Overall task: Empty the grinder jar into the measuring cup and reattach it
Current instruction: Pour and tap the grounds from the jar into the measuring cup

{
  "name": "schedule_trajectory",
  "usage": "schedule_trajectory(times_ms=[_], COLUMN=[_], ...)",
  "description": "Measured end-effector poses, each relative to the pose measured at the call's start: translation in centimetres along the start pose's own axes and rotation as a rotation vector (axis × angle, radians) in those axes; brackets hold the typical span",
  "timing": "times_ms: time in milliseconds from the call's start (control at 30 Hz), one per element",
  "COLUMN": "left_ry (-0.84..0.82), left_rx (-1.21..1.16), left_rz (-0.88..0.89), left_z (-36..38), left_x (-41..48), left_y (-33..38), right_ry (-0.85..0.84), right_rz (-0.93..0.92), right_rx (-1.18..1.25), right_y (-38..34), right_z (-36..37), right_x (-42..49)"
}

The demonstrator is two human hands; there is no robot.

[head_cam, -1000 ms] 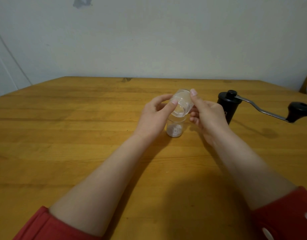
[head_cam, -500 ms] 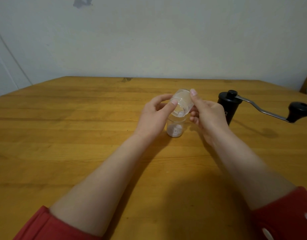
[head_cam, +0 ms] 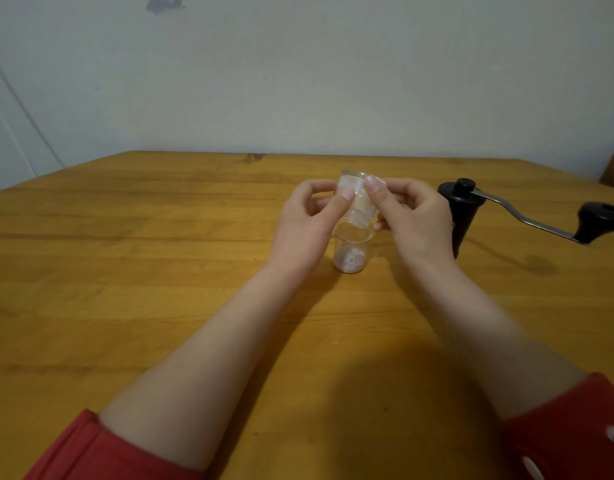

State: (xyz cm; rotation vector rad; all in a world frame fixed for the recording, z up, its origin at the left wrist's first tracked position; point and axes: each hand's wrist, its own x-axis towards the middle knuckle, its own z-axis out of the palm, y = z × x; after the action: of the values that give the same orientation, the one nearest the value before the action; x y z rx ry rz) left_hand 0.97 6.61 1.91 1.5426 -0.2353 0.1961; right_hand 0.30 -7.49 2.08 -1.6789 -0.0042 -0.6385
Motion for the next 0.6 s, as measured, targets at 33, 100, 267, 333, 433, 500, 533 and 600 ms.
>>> schedule_trajectory(times_ms=[33,100,267,333,433,500,533,600], left_ry=[-0.001,-0.001,-0.001,0.002,0.014,0.026,0.028,0.024], left_rx=[0.000,-0.004,-0.016,-0.022,-0.026,-0.005,0.011,0.037], left_rz=[-0.001,0.001,0.004,0.002,0.010,0.019,0.024,0.033], left_z=[-0.01,-0.04,-0.04,-0.03,-0.01,0.04,0.09,0.19], left_x=[0.02,0.07,0.07,0.09,0.08,0.07,0.02,-0.07], left_y=[0.01,-0.01,-0.01,-0.04,-0.03,0.00,0.00,-0.01], right_ry=[0.000,0.007,-0.003,-0.015,-0.038,-0.055,-0.062,-0.075], right_rz=[-0.010,-0.030,-0.055,-0.042,-0.036,-0.045,-0.047,-0.041], right_rx=[0.000,0.004,0.013,0.037,0.061,0.048,0.040,0.028], right_y=[-0.09,-0.20,-0.18,-0.05,0.19,0.30,0.34,0.44], right_z=[0.01,0.02,-0.07,-0.08,-0.09,-0.12,-0.15,-0.21], right_x=[-0.05,-0.15,-0.25,-0.16,-0.12,-0.10,-0.08,0.02])
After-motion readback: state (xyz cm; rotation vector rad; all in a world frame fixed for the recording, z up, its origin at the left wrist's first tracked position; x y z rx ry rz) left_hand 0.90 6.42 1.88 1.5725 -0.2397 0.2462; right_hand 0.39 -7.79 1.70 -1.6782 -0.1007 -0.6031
